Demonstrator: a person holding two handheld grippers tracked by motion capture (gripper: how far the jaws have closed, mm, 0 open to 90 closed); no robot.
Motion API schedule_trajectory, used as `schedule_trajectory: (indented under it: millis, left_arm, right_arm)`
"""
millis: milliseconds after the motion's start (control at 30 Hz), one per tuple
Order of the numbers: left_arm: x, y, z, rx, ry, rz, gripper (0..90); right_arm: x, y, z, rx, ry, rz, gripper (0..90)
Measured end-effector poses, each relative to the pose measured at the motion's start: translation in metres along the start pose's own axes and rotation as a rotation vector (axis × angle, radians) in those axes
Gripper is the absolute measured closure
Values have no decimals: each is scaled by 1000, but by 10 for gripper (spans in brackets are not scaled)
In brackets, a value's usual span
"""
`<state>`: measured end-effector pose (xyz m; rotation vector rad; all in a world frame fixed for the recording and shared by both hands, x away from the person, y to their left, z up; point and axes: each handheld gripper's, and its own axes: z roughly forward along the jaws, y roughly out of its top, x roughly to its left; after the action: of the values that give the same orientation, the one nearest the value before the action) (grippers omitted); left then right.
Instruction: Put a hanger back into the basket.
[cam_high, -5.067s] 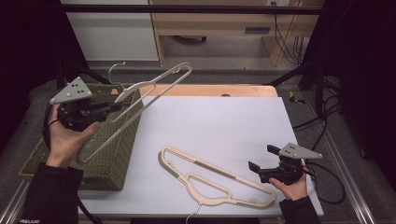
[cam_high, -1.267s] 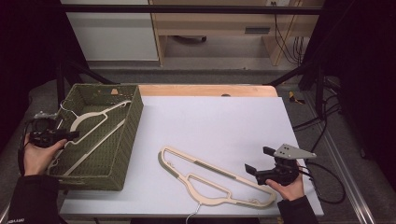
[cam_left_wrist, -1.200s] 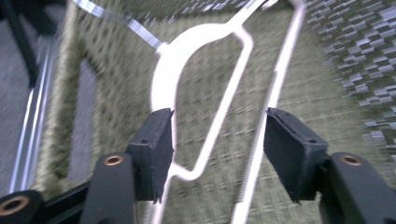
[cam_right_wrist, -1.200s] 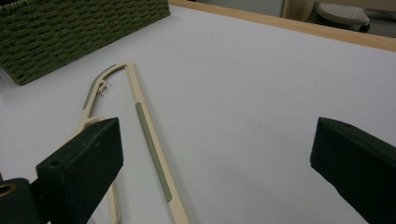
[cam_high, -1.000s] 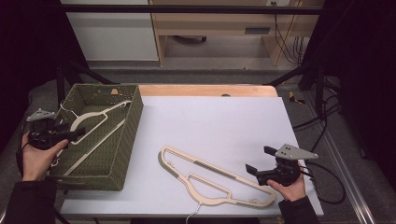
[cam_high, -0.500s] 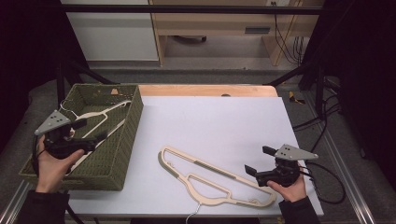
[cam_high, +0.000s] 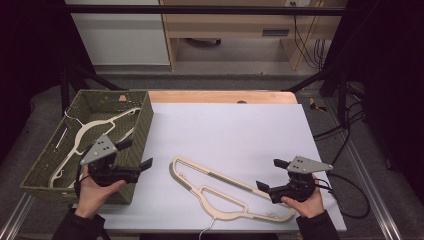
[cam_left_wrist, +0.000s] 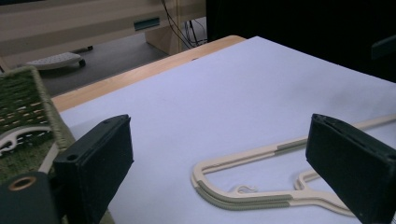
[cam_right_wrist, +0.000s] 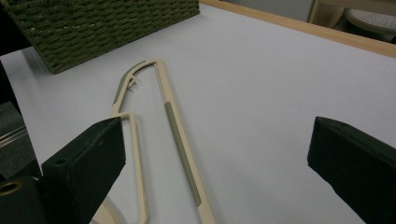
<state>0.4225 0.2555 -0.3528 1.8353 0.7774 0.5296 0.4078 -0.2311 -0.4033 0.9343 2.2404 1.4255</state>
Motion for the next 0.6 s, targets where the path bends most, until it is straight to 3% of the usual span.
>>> schedule_trajectory:
  millis: [333,600]
  left_arm:
    - [-23,-23,25,27,-69,-19,80]
    - [-35,-37,33,45,-104,-10,77]
  right_arm:
    - [14,5,6,20,35,-38,47]
    - [31,8,18,65,98,-83,49]
